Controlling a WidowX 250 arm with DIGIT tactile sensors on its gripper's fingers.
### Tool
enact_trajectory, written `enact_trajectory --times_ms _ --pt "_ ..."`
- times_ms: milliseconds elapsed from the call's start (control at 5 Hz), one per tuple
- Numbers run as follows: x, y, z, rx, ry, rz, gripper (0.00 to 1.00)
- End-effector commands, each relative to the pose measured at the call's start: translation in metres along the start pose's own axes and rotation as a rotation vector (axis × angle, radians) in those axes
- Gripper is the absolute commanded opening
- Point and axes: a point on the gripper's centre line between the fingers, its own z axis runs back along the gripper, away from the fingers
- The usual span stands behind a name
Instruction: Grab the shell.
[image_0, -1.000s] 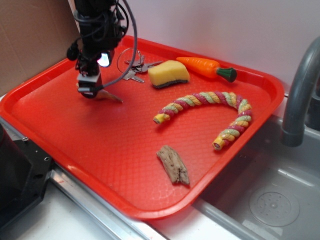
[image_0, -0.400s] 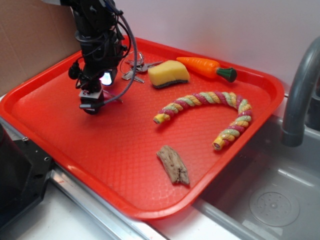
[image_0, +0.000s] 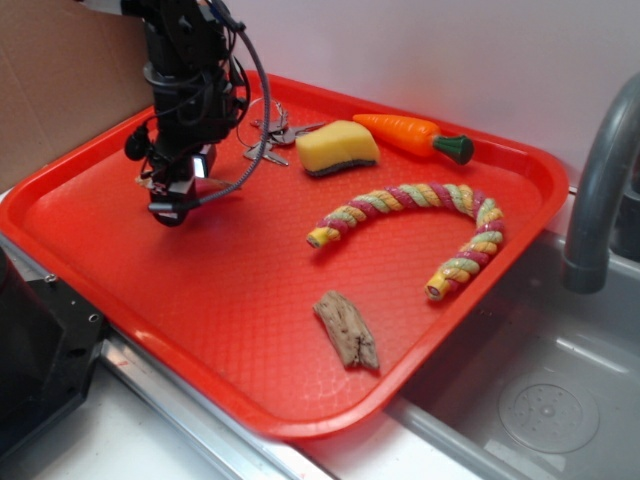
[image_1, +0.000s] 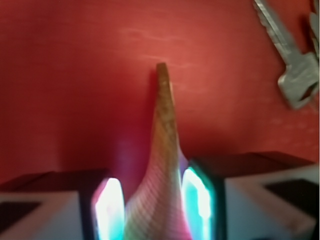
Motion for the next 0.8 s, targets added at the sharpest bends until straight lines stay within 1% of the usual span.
enact_trajectory --times_ms 0,200,400,600 --pt "0.011 0.004 0.106 0.082 -0.050 0.245 0.00" --pt "0.010 -0.001 0.149 0.034 -0.048 0.475 0.00" --pt "0.012 -0.011 0.158 -0.028 -0.027 0.669 0.00" --pt "0.001 -0.026 0.157 -0.054 -0.014 0.918 0.00"
